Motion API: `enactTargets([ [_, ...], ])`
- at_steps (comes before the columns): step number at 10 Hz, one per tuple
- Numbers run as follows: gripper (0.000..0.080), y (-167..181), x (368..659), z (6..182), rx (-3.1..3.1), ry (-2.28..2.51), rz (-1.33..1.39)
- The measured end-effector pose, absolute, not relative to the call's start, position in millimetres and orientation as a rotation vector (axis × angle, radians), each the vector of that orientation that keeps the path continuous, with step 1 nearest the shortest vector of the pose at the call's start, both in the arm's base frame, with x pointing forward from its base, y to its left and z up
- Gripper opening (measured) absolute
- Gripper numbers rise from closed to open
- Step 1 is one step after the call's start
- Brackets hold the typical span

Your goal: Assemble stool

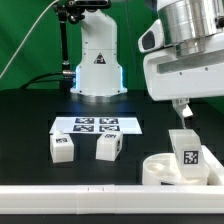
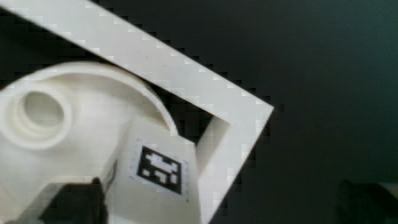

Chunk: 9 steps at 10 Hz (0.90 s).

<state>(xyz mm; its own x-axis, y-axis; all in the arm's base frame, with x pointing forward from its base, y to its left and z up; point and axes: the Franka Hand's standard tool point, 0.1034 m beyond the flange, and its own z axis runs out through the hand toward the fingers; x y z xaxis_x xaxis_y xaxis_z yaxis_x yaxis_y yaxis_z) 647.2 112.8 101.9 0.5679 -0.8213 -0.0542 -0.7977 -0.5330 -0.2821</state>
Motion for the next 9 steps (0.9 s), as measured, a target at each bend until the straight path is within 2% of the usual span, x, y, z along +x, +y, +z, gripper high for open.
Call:
enactTargets([
  [2,0.0649,122.5,644.1,106.8,-2.792,0.965,-0.104],
  [6,0.0649,120.6,651.1,119.7,-2.977,0.332,-0.114],
  [9,0.0649,119.7,650.6,117.8,-3.003,0.045,-0.132],
])
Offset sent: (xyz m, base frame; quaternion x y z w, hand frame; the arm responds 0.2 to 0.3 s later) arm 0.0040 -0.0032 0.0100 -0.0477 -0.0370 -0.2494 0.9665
